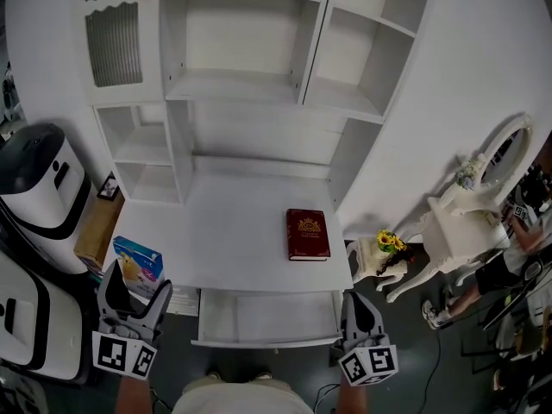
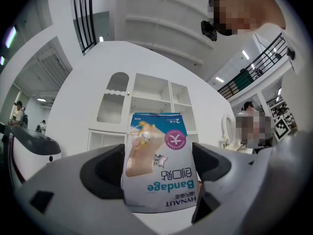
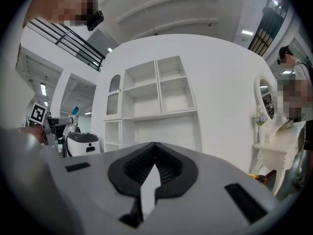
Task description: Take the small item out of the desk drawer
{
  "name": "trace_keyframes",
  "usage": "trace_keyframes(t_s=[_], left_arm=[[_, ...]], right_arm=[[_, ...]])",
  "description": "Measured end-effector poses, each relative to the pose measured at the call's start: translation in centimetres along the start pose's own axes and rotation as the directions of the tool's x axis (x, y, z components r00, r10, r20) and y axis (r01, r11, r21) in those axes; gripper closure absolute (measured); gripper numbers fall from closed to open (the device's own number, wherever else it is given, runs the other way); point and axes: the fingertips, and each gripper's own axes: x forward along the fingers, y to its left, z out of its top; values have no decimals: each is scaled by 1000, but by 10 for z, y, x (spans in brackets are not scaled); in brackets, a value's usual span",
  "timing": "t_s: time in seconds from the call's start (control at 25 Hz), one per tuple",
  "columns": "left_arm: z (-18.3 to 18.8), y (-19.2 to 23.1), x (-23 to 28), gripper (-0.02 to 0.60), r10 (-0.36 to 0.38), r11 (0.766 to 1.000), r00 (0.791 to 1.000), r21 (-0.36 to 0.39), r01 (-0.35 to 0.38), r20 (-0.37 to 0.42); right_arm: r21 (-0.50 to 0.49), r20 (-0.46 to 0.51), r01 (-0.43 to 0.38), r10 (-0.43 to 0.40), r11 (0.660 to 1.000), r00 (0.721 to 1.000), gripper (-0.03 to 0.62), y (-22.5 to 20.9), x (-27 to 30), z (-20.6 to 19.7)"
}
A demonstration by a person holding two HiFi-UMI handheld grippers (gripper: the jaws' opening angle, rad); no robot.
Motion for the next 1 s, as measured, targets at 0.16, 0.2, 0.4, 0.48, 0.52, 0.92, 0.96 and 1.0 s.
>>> trace_keyframes(t_s=[0.16,0.2,0.4,0.48,0.52,0.92,0.96,1.0], left_arm=[[4,1,-9,143,16,1000,1000,-6,-16,16],[4,2,-11,143,20,1000,1000,-6,-20,17],[-7,9,-19,143,39,999,999,-30,-39,0],[-9,10,-23,143,38,999,999,-33,-39,-3],[-9,10,-24,143,37,999,999,-34,-37,-2],[-6,19,-33,143,28,998,1000,-51,-27,10],[-6,20,-33,143,26,998,1000,-54,-26,12],[-5,21,-34,143,25,998,1000,-58,-24,14]], right_arm=[[-8,4,13,-13,1000,1000,585,-3,-6,5],[-10,3,16,-16,1000,1000,585,-4,-7,5],[-13,-8,34,-34,999,999,585,-7,-14,3],[-15,-11,38,-38,999,999,585,-6,-15,2],[-16,-13,39,-39,999,999,585,-5,-16,2],[-20,-25,45,-46,999,999,585,11,-21,-1],[-22,-26,45,-46,999,999,585,13,-21,0],[-24,-27,46,-46,999,999,585,15,-21,0]])
